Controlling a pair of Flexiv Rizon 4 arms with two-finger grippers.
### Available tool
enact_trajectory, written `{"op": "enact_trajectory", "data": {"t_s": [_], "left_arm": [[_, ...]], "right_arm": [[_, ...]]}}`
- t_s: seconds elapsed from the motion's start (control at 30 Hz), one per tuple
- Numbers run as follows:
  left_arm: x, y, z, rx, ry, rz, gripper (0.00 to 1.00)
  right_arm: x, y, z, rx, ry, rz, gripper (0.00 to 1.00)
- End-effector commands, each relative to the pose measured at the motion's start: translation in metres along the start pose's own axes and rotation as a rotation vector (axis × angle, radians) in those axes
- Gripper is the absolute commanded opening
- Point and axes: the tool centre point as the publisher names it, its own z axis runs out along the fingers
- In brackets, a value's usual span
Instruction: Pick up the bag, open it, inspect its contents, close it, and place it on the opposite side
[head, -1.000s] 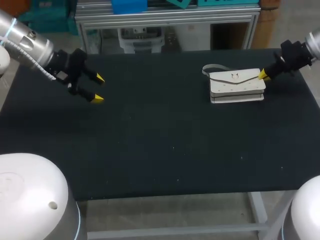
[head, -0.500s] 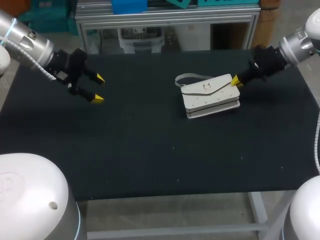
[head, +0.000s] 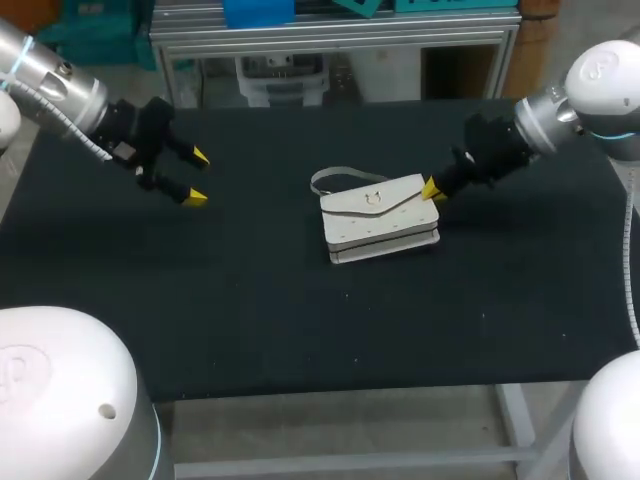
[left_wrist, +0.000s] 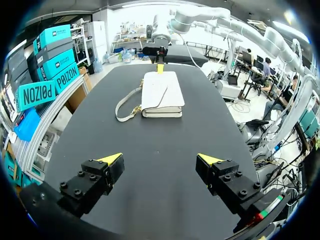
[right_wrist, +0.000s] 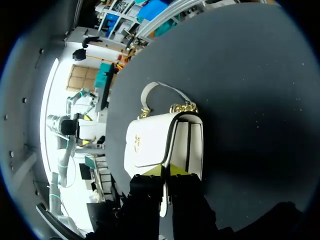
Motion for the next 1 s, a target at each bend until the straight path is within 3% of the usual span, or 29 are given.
{"op": "enact_trajectory", "data": {"t_s": [0.03, 0.4, 0.67, 1.0], "left_arm": [[0.000, 0.001, 0.001, 0.003, -0.001, 0.001, 1.00], [0.000, 0.001, 0.001, 0.003, -0.001, 0.001, 1.00], [0.000, 0.001, 0.001, 0.003, -0.001, 0.001, 1.00], [0.000, 0.001, 0.001, 0.003, -0.001, 0.001, 1.00]], "right_arm": [[0.011, -0.010, 0.018, -0.084, -0.044, 0.007, 0.00], [0.037, -0.016, 0.058, -0.049, -0.051, -0.021, 0.00], [0.033, -0.018, 0.068, -0.016, -0.041, -0.018, 0.00], [0.043, -0.019, 0.084, 0.010, -0.036, -0.034, 0.00]]}}
